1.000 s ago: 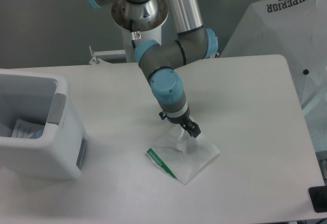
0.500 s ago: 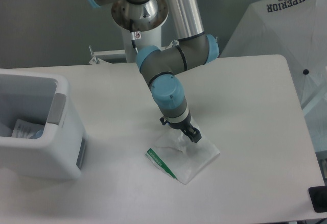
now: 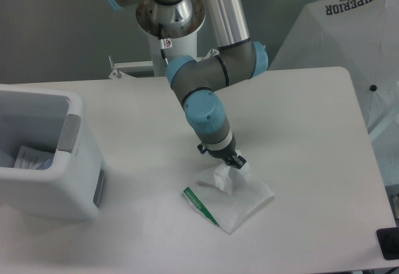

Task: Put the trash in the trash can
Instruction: 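Lift the white bag and carry it toward the bin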

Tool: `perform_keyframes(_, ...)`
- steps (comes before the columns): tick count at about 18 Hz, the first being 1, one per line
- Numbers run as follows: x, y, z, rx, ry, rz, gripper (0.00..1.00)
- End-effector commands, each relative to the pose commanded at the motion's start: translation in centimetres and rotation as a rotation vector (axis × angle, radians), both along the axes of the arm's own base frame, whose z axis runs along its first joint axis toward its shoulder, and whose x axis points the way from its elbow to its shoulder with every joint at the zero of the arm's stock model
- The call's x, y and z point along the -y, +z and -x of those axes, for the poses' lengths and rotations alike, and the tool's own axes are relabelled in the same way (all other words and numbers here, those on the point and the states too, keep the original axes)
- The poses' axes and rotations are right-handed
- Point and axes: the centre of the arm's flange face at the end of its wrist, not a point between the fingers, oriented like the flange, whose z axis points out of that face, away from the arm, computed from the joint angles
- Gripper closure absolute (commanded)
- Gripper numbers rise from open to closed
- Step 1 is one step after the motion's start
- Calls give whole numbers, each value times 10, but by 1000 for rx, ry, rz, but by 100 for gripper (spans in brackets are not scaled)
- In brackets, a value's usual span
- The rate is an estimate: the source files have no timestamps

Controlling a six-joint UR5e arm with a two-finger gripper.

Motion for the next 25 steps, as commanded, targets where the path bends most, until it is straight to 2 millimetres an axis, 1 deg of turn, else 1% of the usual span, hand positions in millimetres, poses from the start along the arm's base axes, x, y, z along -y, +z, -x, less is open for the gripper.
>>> perform_keyframes(2,-1,3,2,-5,-1,-5,100)
perform_keyframes(4,-5,18,6,-19,0,-33,100)
perform_keyframes(5,-7,33,5,-28,9,-60,100)
perform_keyframes(7,-3,63,4,-33,56,-143,100)
perform_keyframes(8,-3,68,5,-19,78,-181,100)
perform_keyframes(9,-3,79,6,-13,96,-223,100)
perform_keyframes(10,-1,97,7,-15,119,-275,100)
perform_keyframes(11,-4,111,5,-9,149,-330,100)
perform_keyframes(13,-8,145,-6,24,200,-458,100)
perform_keyframes(17,-2,217,-33,148,240,-712,100)
perform_keyframes(19,-6,245,-51,249,263,-835,100)
perform_keyframes(21,-11,280,-66,336,284,-943,100)
perform_keyframes(22,-9,295,-75,370,289,-985,100)
perform_keyframes(23,-8,310,-85,403,264,-1025,100)
perform_keyframes(25,-6,332,-99,453,214,-1084,100)
